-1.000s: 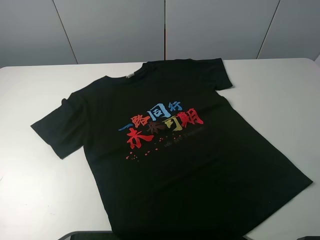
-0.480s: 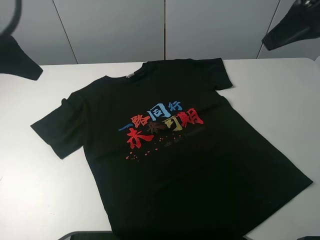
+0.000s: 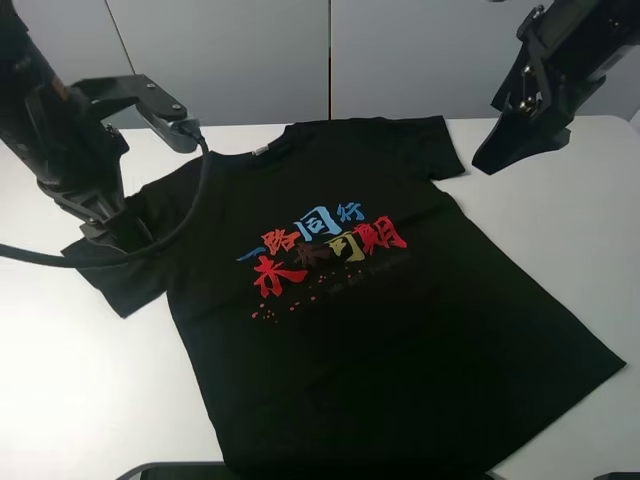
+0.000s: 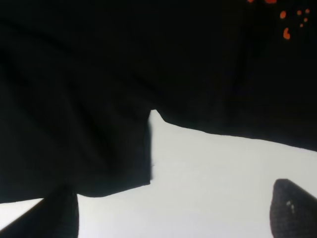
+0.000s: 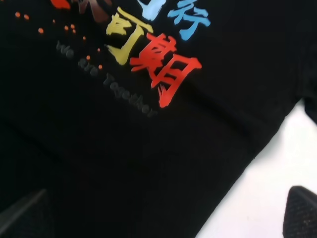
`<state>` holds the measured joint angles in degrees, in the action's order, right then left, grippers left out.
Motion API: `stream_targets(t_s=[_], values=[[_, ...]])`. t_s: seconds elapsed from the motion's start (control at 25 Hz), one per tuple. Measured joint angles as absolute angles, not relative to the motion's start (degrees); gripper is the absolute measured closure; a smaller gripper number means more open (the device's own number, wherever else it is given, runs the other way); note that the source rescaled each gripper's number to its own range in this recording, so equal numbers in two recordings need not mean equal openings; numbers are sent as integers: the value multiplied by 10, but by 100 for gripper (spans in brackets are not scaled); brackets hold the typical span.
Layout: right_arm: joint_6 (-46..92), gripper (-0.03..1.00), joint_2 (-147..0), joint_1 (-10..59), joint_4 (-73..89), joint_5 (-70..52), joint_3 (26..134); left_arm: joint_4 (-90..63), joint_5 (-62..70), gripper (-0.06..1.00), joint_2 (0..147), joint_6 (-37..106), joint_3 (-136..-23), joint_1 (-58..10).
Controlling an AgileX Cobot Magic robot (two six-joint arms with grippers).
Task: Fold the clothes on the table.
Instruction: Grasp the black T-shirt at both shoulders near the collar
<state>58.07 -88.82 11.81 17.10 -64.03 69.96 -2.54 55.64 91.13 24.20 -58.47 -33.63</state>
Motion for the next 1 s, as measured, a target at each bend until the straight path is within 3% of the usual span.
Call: stream_targets(t_s=[0.4,1.0], values=[[580,-3,-895,119,171,-631,700,6,516,-6,1070,224,-586,-434],[577,-3,-895,119,171,-631,700,0,464,-5,1151,167,-591,-439]])
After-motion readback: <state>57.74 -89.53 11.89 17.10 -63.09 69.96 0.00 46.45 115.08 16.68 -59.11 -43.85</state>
